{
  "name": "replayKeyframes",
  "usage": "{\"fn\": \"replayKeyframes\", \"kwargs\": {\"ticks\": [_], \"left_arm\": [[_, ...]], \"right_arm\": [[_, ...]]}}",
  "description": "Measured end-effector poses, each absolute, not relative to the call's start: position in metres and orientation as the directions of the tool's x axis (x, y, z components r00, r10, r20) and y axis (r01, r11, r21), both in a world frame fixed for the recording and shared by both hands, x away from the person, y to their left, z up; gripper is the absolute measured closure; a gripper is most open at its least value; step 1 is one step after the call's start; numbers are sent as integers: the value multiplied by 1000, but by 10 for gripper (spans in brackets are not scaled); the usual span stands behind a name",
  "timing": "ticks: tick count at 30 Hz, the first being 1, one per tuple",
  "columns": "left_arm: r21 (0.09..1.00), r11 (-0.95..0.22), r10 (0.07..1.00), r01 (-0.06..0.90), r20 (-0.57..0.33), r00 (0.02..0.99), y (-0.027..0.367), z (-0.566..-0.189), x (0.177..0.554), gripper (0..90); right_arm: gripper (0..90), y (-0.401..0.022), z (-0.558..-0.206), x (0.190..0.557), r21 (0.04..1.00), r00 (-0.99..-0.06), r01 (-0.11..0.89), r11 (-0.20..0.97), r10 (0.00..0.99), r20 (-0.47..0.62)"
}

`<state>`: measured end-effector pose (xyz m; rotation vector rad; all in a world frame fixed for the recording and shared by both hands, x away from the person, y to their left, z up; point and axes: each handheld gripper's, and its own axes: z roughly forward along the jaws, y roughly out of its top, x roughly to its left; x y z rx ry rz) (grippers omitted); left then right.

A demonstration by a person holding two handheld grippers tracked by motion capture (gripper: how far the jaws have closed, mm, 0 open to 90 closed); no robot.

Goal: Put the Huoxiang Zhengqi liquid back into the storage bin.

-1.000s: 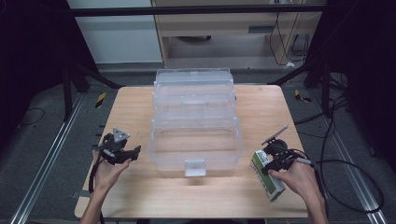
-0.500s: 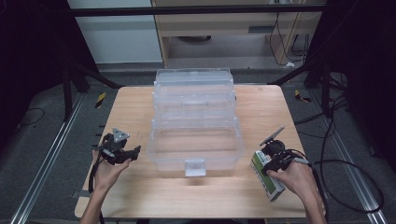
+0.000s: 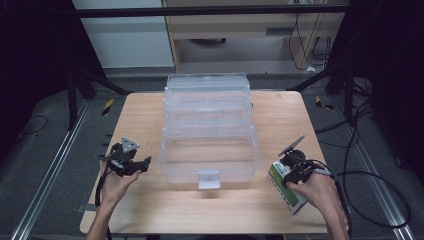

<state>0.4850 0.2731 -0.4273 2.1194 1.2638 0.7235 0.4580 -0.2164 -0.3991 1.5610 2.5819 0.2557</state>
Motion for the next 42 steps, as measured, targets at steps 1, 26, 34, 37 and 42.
{"fn": "replayKeyframes", "kwargs": {"ticks": [1, 26, 34, 37, 42], "left_arm": [[700, -396, 898, 594, 161, 409, 273, -427, 485, 337], [695, -395, 900, 601, 161, 405, 277, -427, 486, 332], [696, -389, 903, 603, 159, 399, 279, -427, 486, 326], [695, -388, 904, 606, 158, 398, 279, -428, 486, 325], [694, -386, 905, 608, 157, 396, 280, -428, 487, 323]], "right_arm": [[621, -217, -399, 458, 202, -463, 867, 456, 886, -11], [640, -224, -385, 461, 245, -447, 865, 438, 894, -20], [640, -227, -372, 466, 290, -434, 859, 422, 901, -25], [640, -228, -367, 468, 313, -427, 856, 412, 904, -24], [640, -230, -359, 473, 340, -423, 848, 406, 906, -27]]}}
